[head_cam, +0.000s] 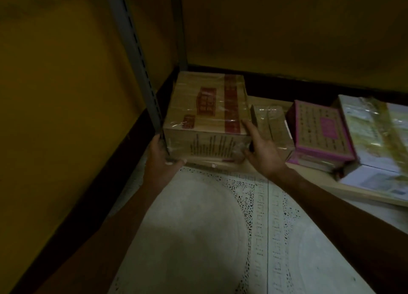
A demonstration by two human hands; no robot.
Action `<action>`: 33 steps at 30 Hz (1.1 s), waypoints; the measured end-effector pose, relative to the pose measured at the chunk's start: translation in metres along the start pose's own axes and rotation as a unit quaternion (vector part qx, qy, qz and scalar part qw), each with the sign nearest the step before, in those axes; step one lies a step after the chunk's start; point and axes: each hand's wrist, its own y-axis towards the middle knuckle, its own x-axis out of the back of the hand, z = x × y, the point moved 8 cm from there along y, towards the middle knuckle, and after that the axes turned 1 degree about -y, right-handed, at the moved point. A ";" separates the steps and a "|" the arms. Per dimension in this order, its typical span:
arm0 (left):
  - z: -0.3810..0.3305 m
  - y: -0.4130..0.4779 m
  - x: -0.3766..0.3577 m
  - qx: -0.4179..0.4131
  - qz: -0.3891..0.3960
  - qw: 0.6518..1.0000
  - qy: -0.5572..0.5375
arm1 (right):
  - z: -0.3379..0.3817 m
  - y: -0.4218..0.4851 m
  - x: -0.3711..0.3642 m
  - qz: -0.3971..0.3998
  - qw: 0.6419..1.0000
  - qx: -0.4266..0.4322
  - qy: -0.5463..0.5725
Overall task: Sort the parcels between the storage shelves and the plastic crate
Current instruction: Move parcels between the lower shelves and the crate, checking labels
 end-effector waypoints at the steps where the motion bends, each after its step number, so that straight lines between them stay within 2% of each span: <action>1: -0.003 -0.003 -0.002 0.000 0.015 1.000 -0.016 | 0.009 -0.003 0.004 -0.021 1.000 0.013 0.015; 4: -0.016 0.000 0.007 0.003 -0.005 0.999 -0.052 | 0.024 -0.008 0.014 -0.057 0.998 0.009 0.040; 7: -0.047 0.009 0.022 -0.044 -0.031 0.999 -0.009 | 0.025 0.009 0.046 -0.123 0.982 -0.042 0.136; 10: -0.090 0.019 0.031 -0.101 -0.021 0.993 -0.054 | 0.028 0.031 0.085 -0.168 0.932 -0.118 0.299; 12: -0.114 0.027 0.036 -0.115 -0.011 0.987 -0.114 | 0.031 0.040 0.104 -0.162 0.894 -0.156 0.388; 13: -0.125 0.030 0.039 -0.123 -0.009 0.982 -0.141 | 0.035 0.044 0.113 -0.146 0.891 -0.154 0.401; 16: -0.154 0.038 0.048 -0.173 0.004 0.966 -0.192 | 0.048 0.051 0.134 -0.091 0.901 -0.122 0.406; 19: -0.176 0.042 0.057 -0.218 -0.013 0.967 -0.130 | 0.061 0.053 0.137 -0.015 0.897 -0.080 0.435; 21: -0.187 0.047 0.063 -0.221 -0.026 0.969 -0.107 | 0.067 0.054 0.135 0.006 0.904 -0.052 0.424; 25: -0.193 0.058 0.066 -0.184 -0.034 0.977 -0.105 | 0.067 0.057 0.140 -0.036 0.936 -0.030 0.349; 28: -0.176 0.068 0.066 -0.120 -0.047 0.983 -0.132 | 0.068 0.059 0.141 -0.046 0.942 -0.026 0.333; 31: -0.159 0.078 0.059 -0.065 -0.045 0.987 -0.137 | 0.066 0.053 0.124 -0.011 0.937 -0.033 0.349; 33: -0.153 0.082 0.052 -0.057 -0.037 0.989 -0.131 | 0.066 0.047 0.108 0.016 0.940 -0.025 0.340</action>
